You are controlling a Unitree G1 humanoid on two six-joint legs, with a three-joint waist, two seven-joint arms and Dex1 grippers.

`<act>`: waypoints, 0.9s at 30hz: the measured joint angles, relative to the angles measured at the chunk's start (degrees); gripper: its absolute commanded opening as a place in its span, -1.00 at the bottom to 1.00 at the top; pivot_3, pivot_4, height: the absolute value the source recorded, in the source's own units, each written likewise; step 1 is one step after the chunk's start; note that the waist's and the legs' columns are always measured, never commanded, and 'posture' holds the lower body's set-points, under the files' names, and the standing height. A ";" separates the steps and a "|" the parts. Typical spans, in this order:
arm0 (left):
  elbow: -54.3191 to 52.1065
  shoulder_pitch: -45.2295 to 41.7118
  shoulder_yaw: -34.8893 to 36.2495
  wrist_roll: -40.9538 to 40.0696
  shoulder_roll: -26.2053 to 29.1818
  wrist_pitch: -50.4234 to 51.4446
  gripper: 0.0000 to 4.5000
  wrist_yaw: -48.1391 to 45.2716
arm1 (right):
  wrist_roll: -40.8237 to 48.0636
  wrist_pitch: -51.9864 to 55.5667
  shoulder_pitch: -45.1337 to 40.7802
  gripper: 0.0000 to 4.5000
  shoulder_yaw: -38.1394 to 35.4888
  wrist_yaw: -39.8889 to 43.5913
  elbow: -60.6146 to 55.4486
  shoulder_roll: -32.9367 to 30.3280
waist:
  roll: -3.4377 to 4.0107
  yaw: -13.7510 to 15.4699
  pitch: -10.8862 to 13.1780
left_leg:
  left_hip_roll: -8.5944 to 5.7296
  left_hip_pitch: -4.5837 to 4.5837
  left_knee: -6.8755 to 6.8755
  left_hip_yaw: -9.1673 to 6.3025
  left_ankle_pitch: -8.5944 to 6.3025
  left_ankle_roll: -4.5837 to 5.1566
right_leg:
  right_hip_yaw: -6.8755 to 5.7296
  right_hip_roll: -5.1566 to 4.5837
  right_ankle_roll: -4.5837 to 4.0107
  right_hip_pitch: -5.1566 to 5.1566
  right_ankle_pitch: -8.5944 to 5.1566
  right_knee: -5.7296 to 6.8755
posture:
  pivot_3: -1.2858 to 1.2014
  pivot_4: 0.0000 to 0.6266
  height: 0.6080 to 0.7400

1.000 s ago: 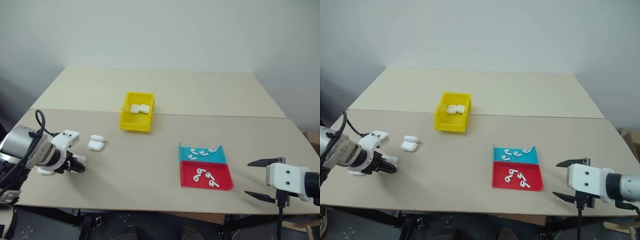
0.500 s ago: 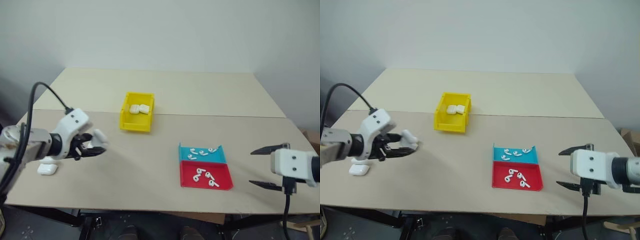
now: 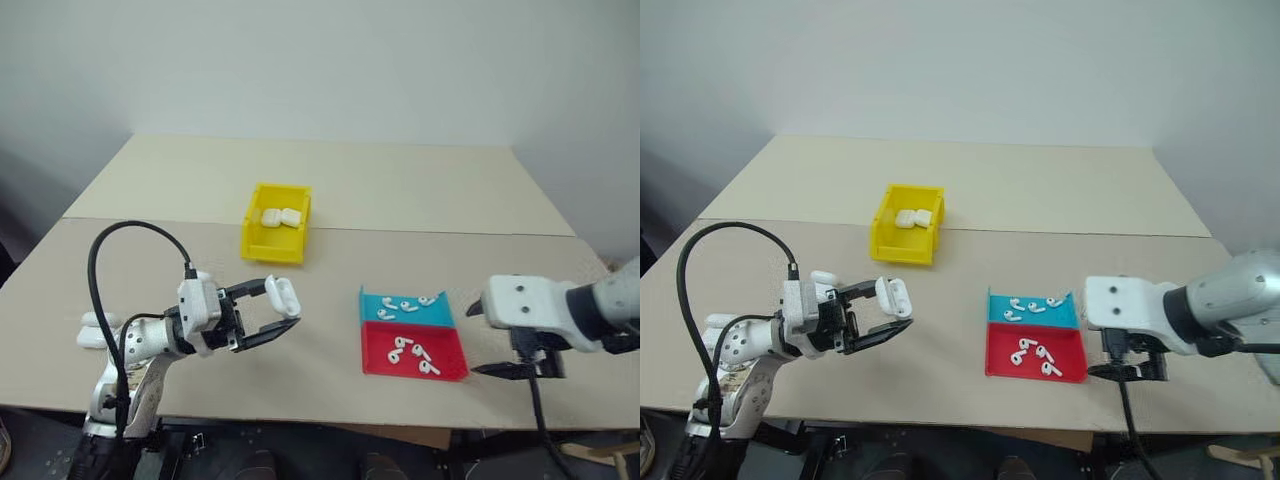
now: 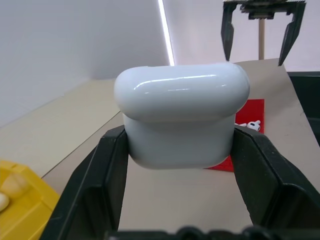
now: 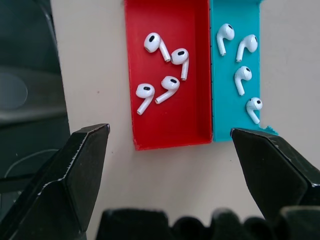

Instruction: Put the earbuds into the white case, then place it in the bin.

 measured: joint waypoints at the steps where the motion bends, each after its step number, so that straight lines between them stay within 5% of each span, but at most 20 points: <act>1: 0.22 -0.06 -0.23 -0.33 0.00 -0.74 0.23 -0.99 | -0.04 2.04 -1.30 1.00 1.86 -1.00 -0.78 0.73 | 0.00 -0.04 0.00 | 0.00 0.00 0.00 0.00 0.00 0.00 | 0.00 0.00 0.00 0.00 0.00 0.00 | 0.03 -0.52 1.00; 4: 0.38 0.29 -0.37 -2.54 0.42 -1.01 0.23 -3.89 | -0.66 6.93 -5.09 1.00 7.37 -3.54 -1.29 2.72 | 0.01 -0.08 0.00 | 0.00 -0.01 0.00 0.01 0.00 0.00 | 0.00 -0.01 0.01 -0.02 0.00 0.00 | 0.03 -0.52 1.00; 10: 0.31 0.70 -0.63 -4.11 0.76 -0.87 0.23 -6.03 | -0.62 12.51 -9.38 0.32 12.46 -5.30 -2.60 4.79 | 0.02 0.04 -0.01 | 0.01 -0.04 0.00 0.00 0.00 0.01 | -0.02 0.00 0.01 -0.04 0.00 0.00 | 0.03 -0.52 1.00; 27: -5.24 2.04 -1.09 -4.96 4.70 4.23 0.23 -5.00 | -6.26 21.76 -15.98 0.32 29.81 -12.43 -3.25 13.88 | 0.02 -0.06 -0.01 | 0.03 -0.04 0.00 -0.01 0.00 0.01 | -0.03 0.01 0.01 -0.07 0.00 0.00 | 0.03 -0.52 1.00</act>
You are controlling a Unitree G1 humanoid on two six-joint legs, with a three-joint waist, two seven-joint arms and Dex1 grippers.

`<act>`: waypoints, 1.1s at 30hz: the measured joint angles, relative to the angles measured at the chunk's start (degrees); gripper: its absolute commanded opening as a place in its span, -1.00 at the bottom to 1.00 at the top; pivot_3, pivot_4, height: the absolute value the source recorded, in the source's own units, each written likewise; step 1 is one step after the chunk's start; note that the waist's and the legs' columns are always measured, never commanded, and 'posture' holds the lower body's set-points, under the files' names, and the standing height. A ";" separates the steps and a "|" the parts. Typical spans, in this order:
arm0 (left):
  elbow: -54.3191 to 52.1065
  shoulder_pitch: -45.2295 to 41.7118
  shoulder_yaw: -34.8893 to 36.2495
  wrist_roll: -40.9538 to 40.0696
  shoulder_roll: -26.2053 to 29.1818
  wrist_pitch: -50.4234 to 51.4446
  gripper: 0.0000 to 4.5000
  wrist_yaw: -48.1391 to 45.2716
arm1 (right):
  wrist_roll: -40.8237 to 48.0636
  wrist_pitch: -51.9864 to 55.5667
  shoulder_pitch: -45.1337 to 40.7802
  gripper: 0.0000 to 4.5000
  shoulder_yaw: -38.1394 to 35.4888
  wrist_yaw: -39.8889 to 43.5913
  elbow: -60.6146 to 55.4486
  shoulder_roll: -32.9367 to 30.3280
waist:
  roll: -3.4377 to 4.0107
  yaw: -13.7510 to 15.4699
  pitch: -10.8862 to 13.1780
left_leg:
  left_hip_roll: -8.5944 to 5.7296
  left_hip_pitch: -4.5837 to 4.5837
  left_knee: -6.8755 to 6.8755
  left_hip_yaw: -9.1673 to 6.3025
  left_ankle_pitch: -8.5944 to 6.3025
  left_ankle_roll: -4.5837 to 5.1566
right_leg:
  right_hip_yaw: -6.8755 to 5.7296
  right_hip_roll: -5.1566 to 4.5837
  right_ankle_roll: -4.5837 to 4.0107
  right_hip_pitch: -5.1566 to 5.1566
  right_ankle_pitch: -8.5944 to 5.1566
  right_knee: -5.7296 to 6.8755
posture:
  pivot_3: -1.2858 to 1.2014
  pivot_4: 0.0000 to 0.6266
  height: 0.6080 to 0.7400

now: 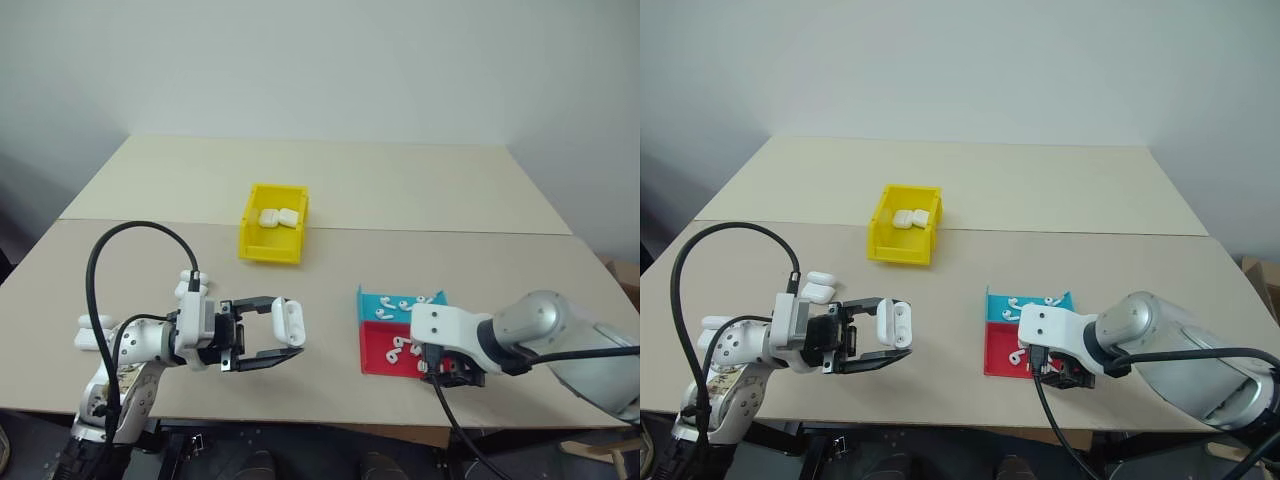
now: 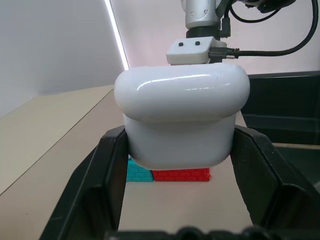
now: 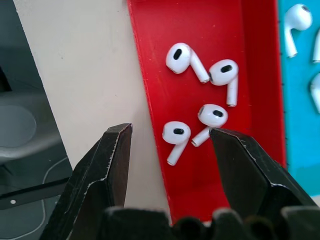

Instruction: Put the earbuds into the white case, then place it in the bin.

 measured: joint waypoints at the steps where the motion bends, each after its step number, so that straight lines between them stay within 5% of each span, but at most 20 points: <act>1: -0.10 0.21 -0.01 0.01 0.07 0.08 0.23 0.07 | -0.14 0.19 -0.30 0.23 0.29 -0.18 0.20 0.22 | 0.00 -0.02 0.00 | 0.00 0.00 0.00 0.00 0.00 0.00 | 0.00 0.00 0.00 0.00 0.00 0.00 | 0.03 -0.52 1.00; 13: -0.84 0.34 -0.14 0.42 1.28 1.79 0.23 1.32 | -1.69 2.31 -0.54 0.15 3.29 -2.10 0.82 1.56 | 0.00 0.03 0.00 | 0.00 -0.01 0.00 -0.01 0.00 0.00 | -0.01 0.01 0.00 -0.02 0.00 -0.01 | 0.03 -0.52 1.00; 17: -0.84 -0.05 -0.40 0.50 1.37 2.16 0.23 1.67 | -2.04 2.60 -0.33 -0.24 4.02 -2.95 1.73 1.77 | 0.00 0.03 0.00 | 0.00 -0.02 0.00 -0.01 0.00 0.00 | -0.01 0.01 0.00 -0.02 0.00 -0.01 | 0.03 -0.52 1.00; 33: -0.80 -0.49 -0.71 1.86 2.13 2.47 0.23 2.35 | -2.71 2.12 -0.03 -0.24 4.39 -3.87 2.84 1.80 | 0.00 0.01 0.00 | 0.00 -0.05 -0.01 -0.01 0.00 0.00 | -0.01 0.01 0.00 -0.06 -0.01 -0.01 | 0.03 -0.52 1.00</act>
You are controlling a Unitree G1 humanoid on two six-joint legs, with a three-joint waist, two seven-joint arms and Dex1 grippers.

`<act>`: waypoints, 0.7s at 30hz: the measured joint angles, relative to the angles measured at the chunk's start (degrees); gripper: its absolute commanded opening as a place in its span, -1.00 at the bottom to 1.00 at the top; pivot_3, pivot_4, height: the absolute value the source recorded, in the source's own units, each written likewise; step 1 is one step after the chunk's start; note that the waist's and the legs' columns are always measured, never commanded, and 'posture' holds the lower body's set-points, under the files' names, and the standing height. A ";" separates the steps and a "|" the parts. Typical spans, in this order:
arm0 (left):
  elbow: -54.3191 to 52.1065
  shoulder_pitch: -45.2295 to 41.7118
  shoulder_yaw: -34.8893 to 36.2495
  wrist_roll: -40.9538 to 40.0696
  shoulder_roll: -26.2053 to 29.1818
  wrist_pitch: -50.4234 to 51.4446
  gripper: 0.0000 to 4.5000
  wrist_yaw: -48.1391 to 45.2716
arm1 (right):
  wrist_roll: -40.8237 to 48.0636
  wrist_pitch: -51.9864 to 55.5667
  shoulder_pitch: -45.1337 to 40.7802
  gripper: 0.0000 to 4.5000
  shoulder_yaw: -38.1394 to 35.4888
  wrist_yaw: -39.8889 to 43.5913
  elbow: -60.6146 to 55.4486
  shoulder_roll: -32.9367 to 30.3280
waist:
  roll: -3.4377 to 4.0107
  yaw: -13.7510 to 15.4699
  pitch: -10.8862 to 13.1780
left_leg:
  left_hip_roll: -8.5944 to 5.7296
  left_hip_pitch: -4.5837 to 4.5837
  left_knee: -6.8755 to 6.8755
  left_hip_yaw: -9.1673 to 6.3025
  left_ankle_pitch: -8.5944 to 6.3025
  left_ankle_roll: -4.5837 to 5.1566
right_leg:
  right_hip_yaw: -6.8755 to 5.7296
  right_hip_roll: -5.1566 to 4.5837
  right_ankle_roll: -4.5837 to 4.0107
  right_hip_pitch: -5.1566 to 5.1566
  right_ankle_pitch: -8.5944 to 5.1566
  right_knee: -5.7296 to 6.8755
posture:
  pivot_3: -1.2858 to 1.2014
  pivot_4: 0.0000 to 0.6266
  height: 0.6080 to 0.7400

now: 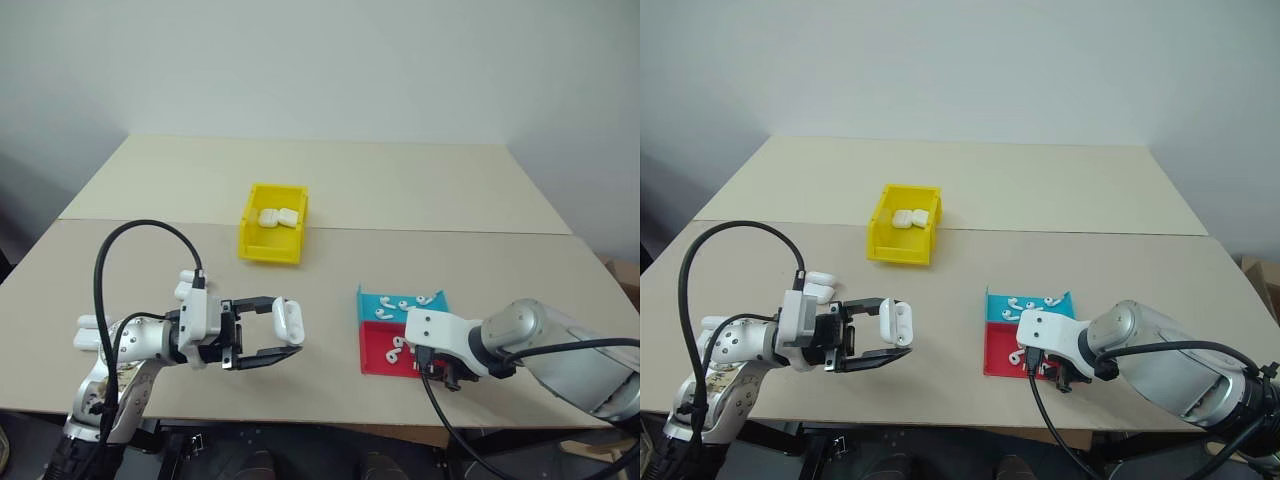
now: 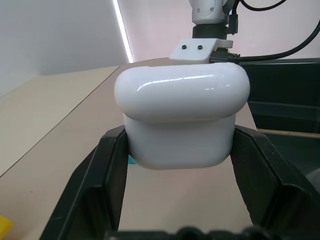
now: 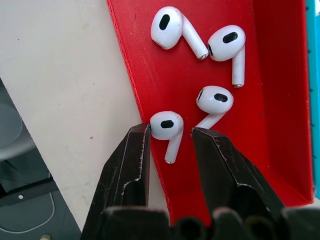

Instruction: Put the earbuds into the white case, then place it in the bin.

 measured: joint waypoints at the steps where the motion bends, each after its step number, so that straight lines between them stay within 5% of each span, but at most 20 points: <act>1: 0.00 0.00 0.00 0.08 0.00 -0.02 0.23 0.01 | -0.23 -0.17 0.01 -0.24 0.06 -0.01 0.01 0.00 | 0.00 0.00 0.00 | 0.00 0.00 0.00 0.00 0.00 0.00 | 0.00 0.00 0.00 0.00 0.00 0.00 | 0.03 -0.52 1.00; 21: 0.45 0.00 -0.12 1.31 -0.28 -1.30 0.23 0.60 | -2.46 -3.34 1.19 -0.24 0.20 1.07 0.04 0.28 | 0.00 0.00 0.00 | 0.00 -0.08 0.00 0.00 0.00 0.00 | 0.00 0.00 0.00 -0.08 0.00 0.00 | 0.03 -0.52 1.00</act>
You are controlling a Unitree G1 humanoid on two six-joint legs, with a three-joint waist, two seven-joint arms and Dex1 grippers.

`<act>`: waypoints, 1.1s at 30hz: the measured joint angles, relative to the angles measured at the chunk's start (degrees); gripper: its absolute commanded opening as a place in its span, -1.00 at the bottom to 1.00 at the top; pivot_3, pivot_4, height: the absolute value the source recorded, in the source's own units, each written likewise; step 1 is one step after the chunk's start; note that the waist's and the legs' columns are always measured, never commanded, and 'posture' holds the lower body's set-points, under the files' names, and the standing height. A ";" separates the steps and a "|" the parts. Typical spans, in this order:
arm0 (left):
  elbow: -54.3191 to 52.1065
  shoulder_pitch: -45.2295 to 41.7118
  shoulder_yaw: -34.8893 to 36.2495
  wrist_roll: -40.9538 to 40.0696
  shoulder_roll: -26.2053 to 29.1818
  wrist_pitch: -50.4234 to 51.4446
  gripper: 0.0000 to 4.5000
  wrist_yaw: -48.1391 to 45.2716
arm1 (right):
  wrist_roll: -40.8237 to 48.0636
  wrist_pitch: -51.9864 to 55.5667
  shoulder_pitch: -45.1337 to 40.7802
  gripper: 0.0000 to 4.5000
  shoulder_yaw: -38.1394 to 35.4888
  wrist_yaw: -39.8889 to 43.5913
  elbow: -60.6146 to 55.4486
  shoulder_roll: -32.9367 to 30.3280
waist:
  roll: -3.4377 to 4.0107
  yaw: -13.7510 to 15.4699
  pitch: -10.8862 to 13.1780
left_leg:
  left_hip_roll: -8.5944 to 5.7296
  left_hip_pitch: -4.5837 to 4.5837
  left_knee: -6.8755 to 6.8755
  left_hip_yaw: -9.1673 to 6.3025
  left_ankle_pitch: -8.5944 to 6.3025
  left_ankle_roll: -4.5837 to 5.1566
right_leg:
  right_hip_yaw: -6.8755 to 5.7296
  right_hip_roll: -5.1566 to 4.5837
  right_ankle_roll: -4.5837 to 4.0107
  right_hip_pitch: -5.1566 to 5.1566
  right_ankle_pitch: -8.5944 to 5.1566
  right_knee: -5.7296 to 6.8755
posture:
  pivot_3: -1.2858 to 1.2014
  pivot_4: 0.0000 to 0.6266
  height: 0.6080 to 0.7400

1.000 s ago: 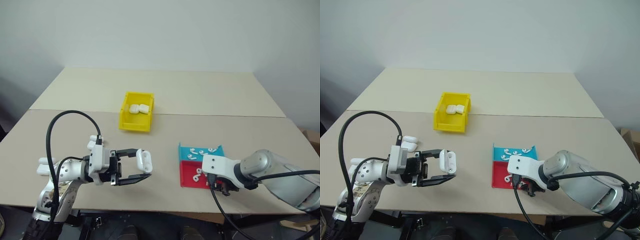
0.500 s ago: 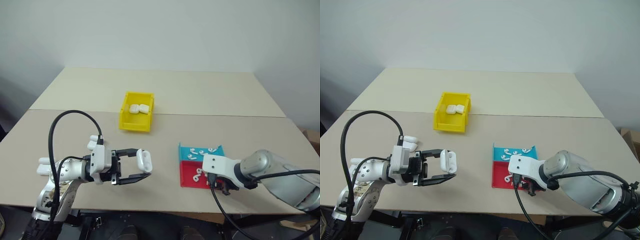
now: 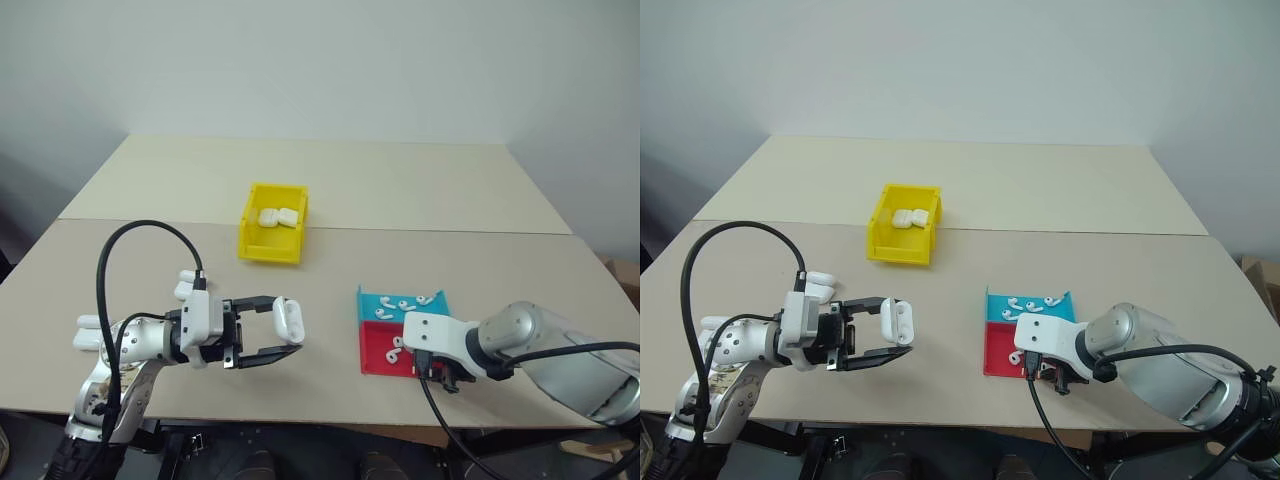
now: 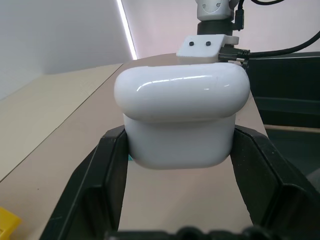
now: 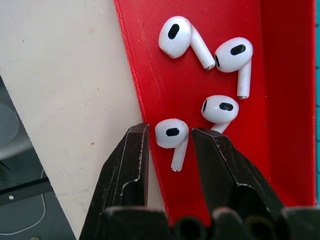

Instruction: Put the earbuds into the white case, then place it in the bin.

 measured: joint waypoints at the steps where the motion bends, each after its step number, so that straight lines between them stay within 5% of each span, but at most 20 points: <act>1: 0.00 0.00 0.00 0.10 0.00 0.00 0.23 0.03 | -0.29 -0.10 0.02 -0.24 0.00 0.04 0.00 0.00 | 0.00 0.00 0.00 | 0.00 -0.02 0.00 0.00 0.00 0.00 | 0.00 0.00 0.00 -0.01 0.00 0.00 | 0.03 -0.52 1.00; 6: 0.00 0.00 -0.01 0.57 0.01 0.00 0.23 0.08 | -0.88 -0.34 0.49 -0.70 0.01 0.32 0.06 -0.01 | 0.00 0.02 0.00 | 0.00 -0.12 0.00 0.00 0.00 0.00 | 0.00 0.00 0.00 -0.10 0.00 0.00 | 0.03 -0.52 1.00; 19: -0.06 -0.51 -0.31 0.43 0.12 0.25 0.23 0.18 | -0.20 -0.46 1.05 -0.71 -2.41 1.55 -1.29 -0.62 | 0.00 0.03 0.00 | 0.00 -0.17 0.00 0.00 0.00 0.00 | 0.00 0.00 0.00 -0.16 0.00 0.00 | 0.03 -0.52 1.00; 27: -5.56 -4.19 -0.26 -7.38 -0.59 6.10 0.23 2.35 | 12.75 1.78 -2.13 -0.71 -30.96 6.34 -3.23 1.63 | -0.01 0.07 0.01 | 0.00 -0.20 -0.01 -0.06 -0.01 0.01 | -0.05 0.01 0.01 -0.12 0.01 -0.01 | 0.03 -0.52 1.00; 33: -8.35 -12.01 -2.38 -11.91 -2.32 14.12 0.23 6.44 | 22.65 -9.47 -1.46 -0.71 -50.84 6.45 -0.39 15.25 | -0.02 0.28 0.01 | -0.04 -0.19 0.02 -0.15 -0.01 0.02 | -0.10 0.02 0.06 0.03 0.03 -0.06 | 0.03 -0.52 1.00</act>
